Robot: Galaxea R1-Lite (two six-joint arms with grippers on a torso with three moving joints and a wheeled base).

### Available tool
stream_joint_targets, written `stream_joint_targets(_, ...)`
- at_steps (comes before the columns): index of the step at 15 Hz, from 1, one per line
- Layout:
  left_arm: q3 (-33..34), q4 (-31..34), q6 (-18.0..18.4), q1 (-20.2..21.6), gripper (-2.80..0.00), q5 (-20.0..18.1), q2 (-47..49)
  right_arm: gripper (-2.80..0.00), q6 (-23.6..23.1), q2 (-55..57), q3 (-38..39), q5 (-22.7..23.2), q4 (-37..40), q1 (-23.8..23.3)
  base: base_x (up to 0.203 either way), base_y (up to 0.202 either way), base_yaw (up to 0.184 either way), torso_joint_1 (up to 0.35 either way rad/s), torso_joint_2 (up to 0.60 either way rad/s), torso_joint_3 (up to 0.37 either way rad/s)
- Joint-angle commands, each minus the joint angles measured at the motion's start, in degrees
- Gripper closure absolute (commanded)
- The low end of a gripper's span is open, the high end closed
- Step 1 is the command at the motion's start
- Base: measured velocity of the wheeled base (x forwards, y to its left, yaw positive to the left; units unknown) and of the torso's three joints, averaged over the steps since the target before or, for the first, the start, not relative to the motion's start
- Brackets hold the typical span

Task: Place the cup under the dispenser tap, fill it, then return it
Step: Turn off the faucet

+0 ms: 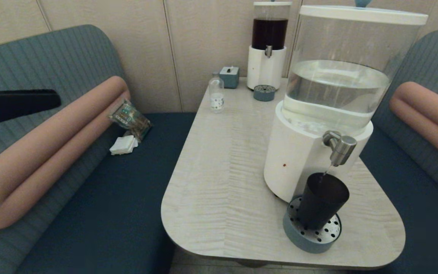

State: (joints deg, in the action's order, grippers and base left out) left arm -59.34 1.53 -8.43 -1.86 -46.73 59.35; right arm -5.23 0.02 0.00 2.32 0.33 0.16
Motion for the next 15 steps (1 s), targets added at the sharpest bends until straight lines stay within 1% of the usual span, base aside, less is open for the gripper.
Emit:
stream_joint_targets(1,-3.33,1.42,0.47,-4.34,0.00,-1.62,8.01,0.00,-0.04,-0.05,0.07,0.05,0.02,0.02,0.000,0.000,0.000,0.000,0.00,0.000)
stream_joint_targets(3,-6.58,2.31,2.53,-7.69,0.00,-1.42,13.84,0.00,-0.04,-0.09,0.07,0.05,0.02,0.02,0.000,0.000,0.000,0.000,0.00,0.000)
stream_joint_targets(4,-8.36,2.62,4.42,-9.22,0.00,-0.32,16.96,0.00,-0.04,-0.11,0.09,0.05,0.02,0.02,0.000,0.000,0.000,0.000,0.00,0.000)
stream_joint_targets(5,-10.18,3.14,7.45,-11.44,0.00,2.76,20.30,0.00,-0.04,-0.03,0.07,0.05,0.02,0.02,0.000,0.000,0.000,0.000,0.00,0.000)
stream_joint_targets(6,-11.91,3.73,10.90,-14.56,0.00,7.10,23.49,0.00,-0.04,-0.10,0.09,0.05,0.02,0.02,0.000,0.000,0.000,0.000,0.00,0.000)
stream_joint_targets(7,-13.45,4.08,13.36,-17.53,0.00,10.23,26.19,0.00,-0.04,-0.11,0.09,0.05,0.02,0.02,0.000,0.000,0.000,0.000,0.00,0.000)
stream_joint_targets(8,-15.32,4.26,14.88,-20.97,0.00,12.95,28.49,0.00,-0.04,-0.11,0.07,0.05,0.02,0.02,0.000,0.000,0.000,0.000,0.00,0.000)
stream_joint_targets(11,-22.66,4.42,16.73,-29.76,0.00,21.27,35.81,0.00,-0.04,-0.05,0.07,0.05,0.02,0.02,0.000,0.000,0.000,0.000,0.00,0.000)
stream_joint_targets(12,-24.02,4.44,17.92,-31.95,0.00,23.92,37.72,0.00,-0.04,-0.02,0.09,0.05,0.02,0.02,0.000,0.000,0.000,0.000,0.00,0.000)
stream_joint_targets(13,-24.67,4.50,19.97,-33.47,0.00,26.39,39.36,0.00,-0.04,-0.07,0.05,0.05,0.02,0.02,0.000,0.000,0.000,0.000,0.00,0.000)
stream_joint_targets(15,-25.10,4.55,25.63,-34.66,0.00,29.00,41.49,0.00,-0.04,-0.10,0.05,0.05,0.02,0.02,0.000,0.000,0.000,0.000,0.00,0.000)
